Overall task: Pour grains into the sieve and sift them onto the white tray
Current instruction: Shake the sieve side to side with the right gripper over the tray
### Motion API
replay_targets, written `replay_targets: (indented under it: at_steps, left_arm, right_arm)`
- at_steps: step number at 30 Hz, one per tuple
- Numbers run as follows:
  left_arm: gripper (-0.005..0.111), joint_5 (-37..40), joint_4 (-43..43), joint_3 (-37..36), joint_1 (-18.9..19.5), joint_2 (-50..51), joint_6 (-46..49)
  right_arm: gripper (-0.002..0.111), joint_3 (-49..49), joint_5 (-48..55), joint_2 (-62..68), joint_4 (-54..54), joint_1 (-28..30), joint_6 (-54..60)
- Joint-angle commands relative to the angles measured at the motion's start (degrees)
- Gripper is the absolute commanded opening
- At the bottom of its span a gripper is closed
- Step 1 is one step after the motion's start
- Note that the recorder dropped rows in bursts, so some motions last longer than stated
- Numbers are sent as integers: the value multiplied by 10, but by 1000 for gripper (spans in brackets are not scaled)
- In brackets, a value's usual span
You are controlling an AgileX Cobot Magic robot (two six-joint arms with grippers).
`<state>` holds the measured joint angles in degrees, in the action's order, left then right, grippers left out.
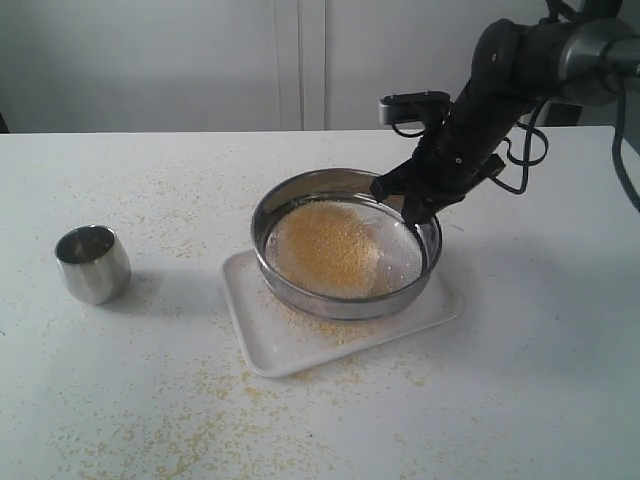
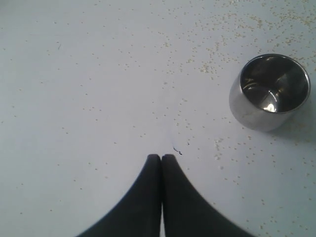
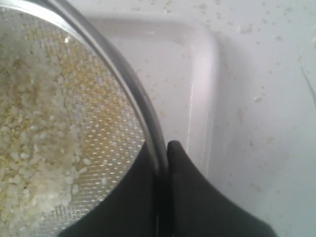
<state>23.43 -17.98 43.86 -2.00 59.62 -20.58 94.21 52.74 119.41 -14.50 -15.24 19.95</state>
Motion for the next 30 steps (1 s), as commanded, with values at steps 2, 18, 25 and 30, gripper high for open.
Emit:
replay_targets:
  at_steps: [2, 18, 25, 30]
  left_arm:
    - [1, 2, -4, -4, 1, -4, -2]
    - [1, 2, -4, -4, 1, -4, -2]
    - [1, 2, -4, -4, 1, -4, -2]
    - [1, 2, -4, -4, 1, -4, -2]
  right_arm:
    - [0, 4, -18, -9, -15, 6, -106]
    - [0, 4, 4, -9, -4, -7, -24]
    - [0, 4, 16, -9, -42, -11, 59]
    - [0, 4, -28, -9, -37, -3, -95]
